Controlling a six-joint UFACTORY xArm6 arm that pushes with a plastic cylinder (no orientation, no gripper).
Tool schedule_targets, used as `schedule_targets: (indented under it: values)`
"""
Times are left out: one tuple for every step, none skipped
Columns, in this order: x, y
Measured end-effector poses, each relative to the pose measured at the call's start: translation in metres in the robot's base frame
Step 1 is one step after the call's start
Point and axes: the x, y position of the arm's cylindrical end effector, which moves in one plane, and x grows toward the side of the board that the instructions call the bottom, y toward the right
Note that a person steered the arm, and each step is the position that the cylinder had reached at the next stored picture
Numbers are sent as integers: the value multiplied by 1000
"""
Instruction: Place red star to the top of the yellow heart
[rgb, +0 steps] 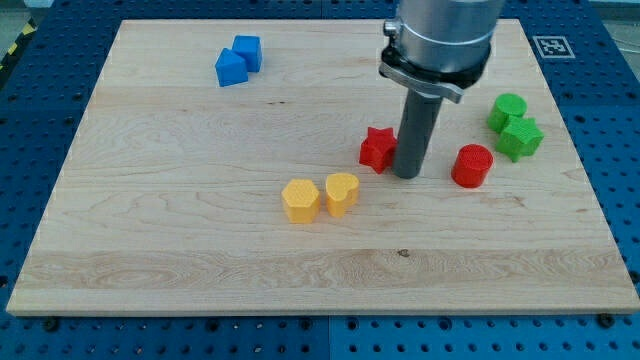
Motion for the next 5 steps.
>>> schedule_targets:
  values:
    - [-4,-9]
    - [-14,-36]
    - [-8,-9]
    - [-23,-1]
    - [-53,-1]
